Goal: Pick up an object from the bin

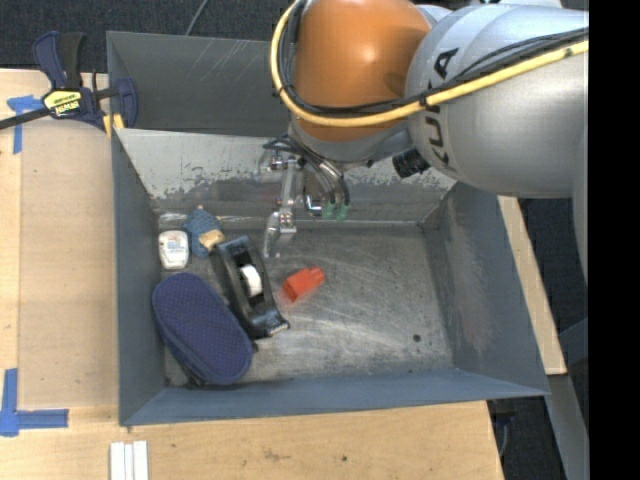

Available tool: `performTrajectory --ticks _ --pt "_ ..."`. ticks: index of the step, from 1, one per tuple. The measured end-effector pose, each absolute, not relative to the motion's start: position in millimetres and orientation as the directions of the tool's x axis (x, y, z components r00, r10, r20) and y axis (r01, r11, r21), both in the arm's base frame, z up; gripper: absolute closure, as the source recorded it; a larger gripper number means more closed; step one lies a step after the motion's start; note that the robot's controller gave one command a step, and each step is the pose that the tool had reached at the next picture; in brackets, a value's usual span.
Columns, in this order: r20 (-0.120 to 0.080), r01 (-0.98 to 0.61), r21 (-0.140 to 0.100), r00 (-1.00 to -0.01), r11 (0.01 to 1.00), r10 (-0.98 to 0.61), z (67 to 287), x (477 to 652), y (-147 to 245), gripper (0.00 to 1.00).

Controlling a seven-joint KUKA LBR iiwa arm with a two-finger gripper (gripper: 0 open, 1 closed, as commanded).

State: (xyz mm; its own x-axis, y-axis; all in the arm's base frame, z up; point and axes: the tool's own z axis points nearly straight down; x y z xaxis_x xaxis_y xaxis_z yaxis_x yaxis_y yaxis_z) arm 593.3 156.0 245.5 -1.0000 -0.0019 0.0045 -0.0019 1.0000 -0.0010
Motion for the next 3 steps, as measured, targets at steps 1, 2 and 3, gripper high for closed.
performTrajectory --ticks 1,2,3 --pt "-0.009 -0.267 0.002 -0.964 0.964 -0.267 73 552.4 73 0.0" --pt "-0.007 -0.409 -0.002 -0.913 0.913 -0.409 101 581.4 59 0.0" --pt "-0.006 -0.478 -0.001 -0.878 0.878 -0.478 100 581.1 65 0.0"
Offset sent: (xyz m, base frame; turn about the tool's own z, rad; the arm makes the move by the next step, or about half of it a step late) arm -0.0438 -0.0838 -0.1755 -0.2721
